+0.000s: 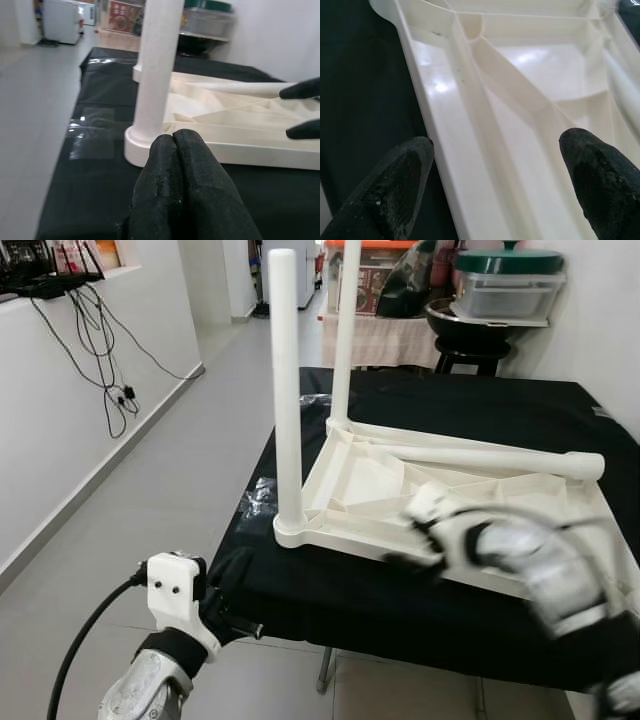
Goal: Building children table
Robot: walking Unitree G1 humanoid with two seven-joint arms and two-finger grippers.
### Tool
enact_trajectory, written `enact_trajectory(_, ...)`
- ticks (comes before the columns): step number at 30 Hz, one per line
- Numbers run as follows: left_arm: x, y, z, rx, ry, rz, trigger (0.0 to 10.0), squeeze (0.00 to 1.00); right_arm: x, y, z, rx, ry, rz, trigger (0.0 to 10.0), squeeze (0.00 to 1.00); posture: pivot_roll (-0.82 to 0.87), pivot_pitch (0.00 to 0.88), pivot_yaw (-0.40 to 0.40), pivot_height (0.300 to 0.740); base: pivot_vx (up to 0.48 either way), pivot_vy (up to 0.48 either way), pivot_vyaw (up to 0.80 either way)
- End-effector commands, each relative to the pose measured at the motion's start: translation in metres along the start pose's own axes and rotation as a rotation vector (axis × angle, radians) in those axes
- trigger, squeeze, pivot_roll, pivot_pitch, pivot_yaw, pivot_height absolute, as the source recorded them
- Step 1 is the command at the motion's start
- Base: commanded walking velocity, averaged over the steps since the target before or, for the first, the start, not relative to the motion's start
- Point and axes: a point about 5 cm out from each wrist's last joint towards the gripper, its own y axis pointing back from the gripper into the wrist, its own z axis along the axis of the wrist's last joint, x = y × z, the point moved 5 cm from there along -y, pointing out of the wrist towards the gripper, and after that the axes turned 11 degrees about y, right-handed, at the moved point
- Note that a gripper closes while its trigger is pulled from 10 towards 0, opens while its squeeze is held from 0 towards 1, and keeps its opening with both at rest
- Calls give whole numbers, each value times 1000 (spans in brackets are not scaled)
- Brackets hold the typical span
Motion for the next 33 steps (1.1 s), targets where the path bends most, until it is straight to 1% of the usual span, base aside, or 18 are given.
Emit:
enact_trajectory(1,-6,0,1,5,2,-31,10000,0,7,-4,-13,73,-6,53,10000,0,-4,31,-62,740,0,0,0)
enact_trajectory(2,-6,0,1,5,2,-31,10000,0,7,-4,-13,73,-6,53,10000,0,-4,31,-62,740,0,0,0)
enact_trajectory(3,-7,0,1,7,5,-36,10000,0,1,-3,-23,149,4,48,10000,0,-3,32,-63,740,0,0,0)
enact_trajectory(4,-7,1,1,7,8,-40,10000,0,-4,-2,-30,201,9,43,10000,0,-4,31,-63,740,0,0,0)
enact_trajectory(5,-7,1,1,7,8,-40,10000,0,-4,-2,-30,201,9,43,10000,0,-4,31,-63,740,0,0,0)
enact_trajectory(6,-8,1,1,9,12,-45,10000,0,-7,-1,-34,235,8,61,10000,0,-4,32,-64,740,0,0,0)
enact_trajectory(9,-9,0,0,10,15,-48,10000,0,-8,-1,-36,252,10,84,10000,0,-4,34,-63,740,0,0,0)
enact_trajectory(10,-10,1,0,10,18,-51,10000,0,-11,-1,-41,287,11,91,10000,0,-4,35,-65,740,0,0,0)
enact_trajectory(11,-10,1,0,10,18,-51,10000,0,-11,-1,-41,287,11,91,10000,0,-4,35,-65,740,0,0,0)
enact_trajectory(12,-11,1,0,10,20,-54,10000,0,-15,-1,-47,330,12,93,10000,0,-3,36,-67,740,0,0,0)
enact_trajectory(13,-11,1,0,10,20,-54,10000,0,-15,-1,-47,330,12,93,10000,0,-3,36,-67,740,0,0,0)
enact_trajectory(15,-11,1,0,9,21,-56,10000,0,-17,0,-56,384,22,121,10000,0,5,38,-72,740,0,0,0)
enact_trajectory(20,-12,2,1,9,22,-56,10000,0,-15,2,-57,395,37,166,10000,0,6,39,-74,740,0,0,0)
enact_trajectory(22,-12,2,1,8,22,-53,10000,0,-14,5,-57,389,49,211,10000,0,8,41,-73,740,0,0,0)
enact_trajectory(28,-12,3,1,8,23,-53,10000,0,-14,7,-57,384,52,239,10000,0,9,42,-70,740,0,0,0)
enact_trajectory(30,-12,3,1,10,23,-53,10000,0,-12,7,-62,409,48,262,10000,0,12,43,-71,740,0,0,0)
enact_trajectory(32,-12,3,1,10,23,-53,10000,0,-12,7,-62,409,48,262,10000,0,12,43,-71,740,0,0,0)
enact_trajectory(33,-12,3,1,10,23,-53,10000,0,-13,4,-69,454,35,249,10000,0,11,43,-72,740,0,0,0)
